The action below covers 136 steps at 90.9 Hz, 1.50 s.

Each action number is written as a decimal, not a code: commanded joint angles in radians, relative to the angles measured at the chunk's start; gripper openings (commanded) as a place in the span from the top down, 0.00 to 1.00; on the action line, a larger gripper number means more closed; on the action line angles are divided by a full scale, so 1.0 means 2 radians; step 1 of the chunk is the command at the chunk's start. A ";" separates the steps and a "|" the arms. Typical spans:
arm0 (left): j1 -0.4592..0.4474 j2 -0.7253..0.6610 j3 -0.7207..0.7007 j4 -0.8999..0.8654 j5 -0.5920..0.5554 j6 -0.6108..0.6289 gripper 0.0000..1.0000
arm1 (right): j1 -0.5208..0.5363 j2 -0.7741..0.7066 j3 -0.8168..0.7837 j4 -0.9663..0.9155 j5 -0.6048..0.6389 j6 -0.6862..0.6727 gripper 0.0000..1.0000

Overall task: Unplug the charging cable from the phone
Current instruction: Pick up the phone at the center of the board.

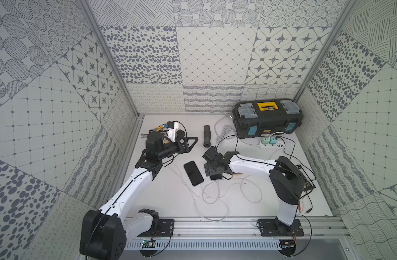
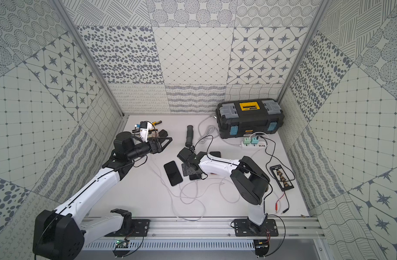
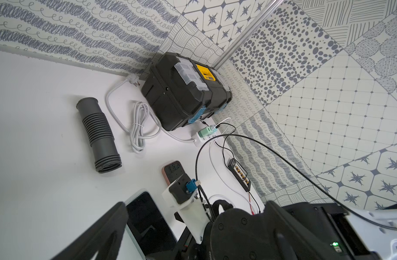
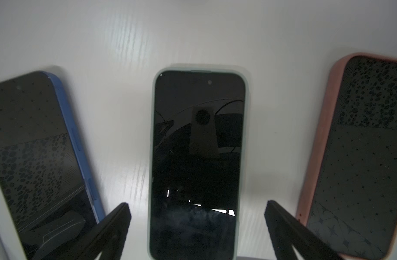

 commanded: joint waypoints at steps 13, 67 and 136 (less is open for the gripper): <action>0.002 0.001 0.001 -0.008 0.002 0.015 0.02 | 0.002 0.032 0.014 0.018 0.002 0.009 0.03; 0.001 0.000 0.001 -0.008 0.001 0.014 0.02 | 0.001 0.036 -0.004 0.041 0.001 0.004 0.23; 0.002 -0.004 0.003 0.006 0.027 -0.001 0.02 | -0.061 -0.119 -0.053 0.125 -0.119 -0.081 0.42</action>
